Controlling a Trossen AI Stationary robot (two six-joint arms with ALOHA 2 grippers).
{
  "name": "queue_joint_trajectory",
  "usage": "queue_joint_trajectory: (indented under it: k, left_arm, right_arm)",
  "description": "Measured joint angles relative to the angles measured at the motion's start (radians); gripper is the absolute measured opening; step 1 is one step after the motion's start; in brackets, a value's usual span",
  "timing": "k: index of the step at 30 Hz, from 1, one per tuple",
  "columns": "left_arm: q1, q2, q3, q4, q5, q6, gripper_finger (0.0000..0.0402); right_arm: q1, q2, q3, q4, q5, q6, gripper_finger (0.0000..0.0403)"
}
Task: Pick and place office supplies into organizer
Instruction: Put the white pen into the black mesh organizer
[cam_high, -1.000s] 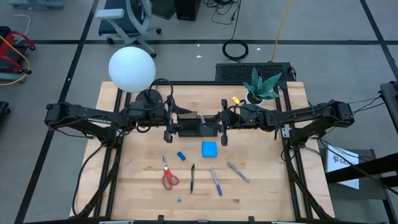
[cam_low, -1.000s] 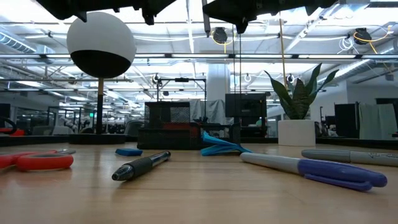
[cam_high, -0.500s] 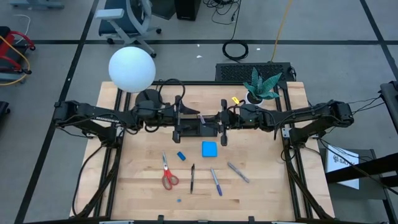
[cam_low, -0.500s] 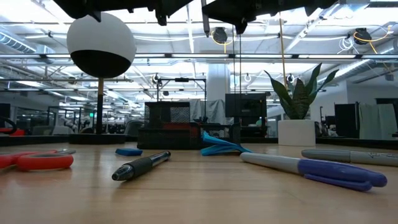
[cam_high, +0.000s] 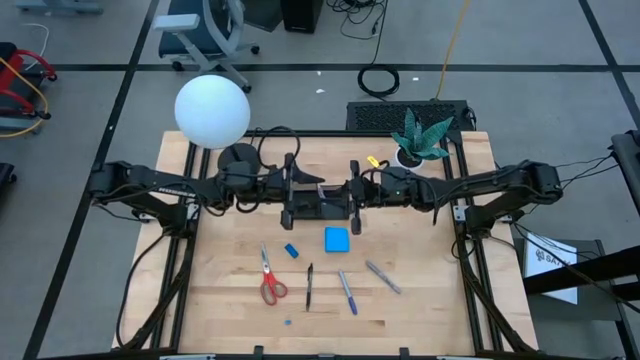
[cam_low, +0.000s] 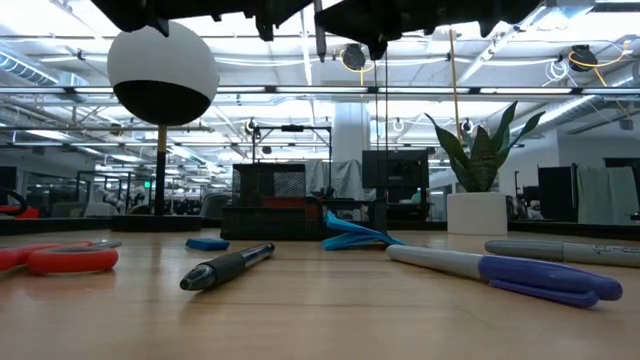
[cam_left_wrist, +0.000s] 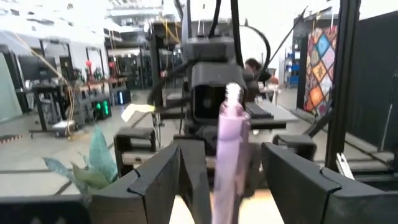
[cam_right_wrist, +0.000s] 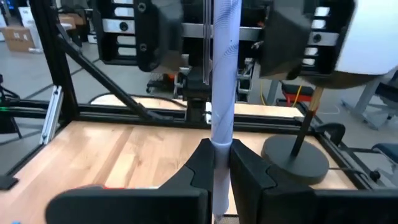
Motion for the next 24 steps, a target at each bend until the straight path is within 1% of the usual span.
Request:
queue_joint_trajectory:
  k: [16,19,24]
  left_arm:
    - [0.001,0.003,0.0,-0.002,-0.016,0.002,0.0231]
    - [0.001,0.003,0.0,-0.003,-0.016,-0.001,0.0208]
    - [0.0,0.003,-0.001,-0.007,-0.014,0.004,0.013]
  right_arm:
    - [0.0,0.024,0.0,0.032,-0.002,-0.003,0.0022]
    - [0.0,0.025,0.0,0.043,-0.002,-0.003,0.0022]
    - [0.0,0.024,0.0,0.042,0.0,-0.003,0.0022]
